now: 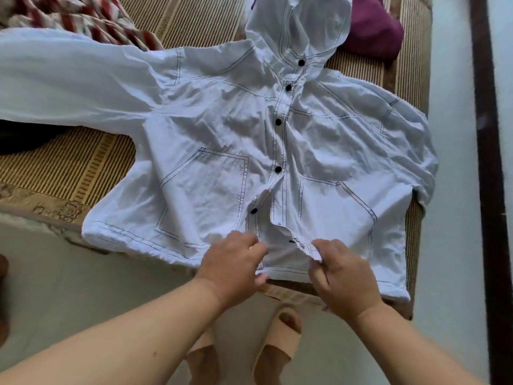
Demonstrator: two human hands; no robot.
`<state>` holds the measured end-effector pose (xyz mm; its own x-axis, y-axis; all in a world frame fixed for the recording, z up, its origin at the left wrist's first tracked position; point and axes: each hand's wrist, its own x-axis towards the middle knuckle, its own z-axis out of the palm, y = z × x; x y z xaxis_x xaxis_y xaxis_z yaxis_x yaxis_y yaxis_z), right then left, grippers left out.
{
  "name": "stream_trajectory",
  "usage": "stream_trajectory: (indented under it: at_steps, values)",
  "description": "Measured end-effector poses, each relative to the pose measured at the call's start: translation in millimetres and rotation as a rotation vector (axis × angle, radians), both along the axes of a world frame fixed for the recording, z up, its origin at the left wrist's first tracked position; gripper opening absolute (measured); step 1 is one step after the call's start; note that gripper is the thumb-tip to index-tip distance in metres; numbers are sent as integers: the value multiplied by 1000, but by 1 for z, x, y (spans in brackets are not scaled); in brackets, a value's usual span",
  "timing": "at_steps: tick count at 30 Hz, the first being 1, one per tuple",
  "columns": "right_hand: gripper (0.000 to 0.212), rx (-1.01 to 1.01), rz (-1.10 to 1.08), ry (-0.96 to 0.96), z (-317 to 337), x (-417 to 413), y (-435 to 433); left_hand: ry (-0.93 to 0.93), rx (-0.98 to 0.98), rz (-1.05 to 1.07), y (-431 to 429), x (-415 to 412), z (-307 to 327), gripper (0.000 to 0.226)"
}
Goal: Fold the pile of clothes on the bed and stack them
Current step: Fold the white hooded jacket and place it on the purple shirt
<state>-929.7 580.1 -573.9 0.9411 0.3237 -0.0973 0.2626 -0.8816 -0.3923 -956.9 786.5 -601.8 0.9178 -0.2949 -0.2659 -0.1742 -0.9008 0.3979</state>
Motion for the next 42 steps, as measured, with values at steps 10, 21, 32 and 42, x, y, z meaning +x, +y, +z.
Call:
stream_trajectory:
  at_steps: [10, 21, 32, 42]
  values:
    - [41, 354, -118, -34, 0, -13, 15, 172, -205, 267, 1, 4, -14, 7]
    - [48, -151, 85, 493, -29, -12, 41, 242, -367, 461, 10, -36, 1, 38]
    - [18, 64, -436, 497, -53, 44, 75, 197, -19, 694, -30, 37, -35, 38]
    - [21, 252, -497, 504, -49, 45, 64, 99, -260, 699, -21, 40, -25, 8]
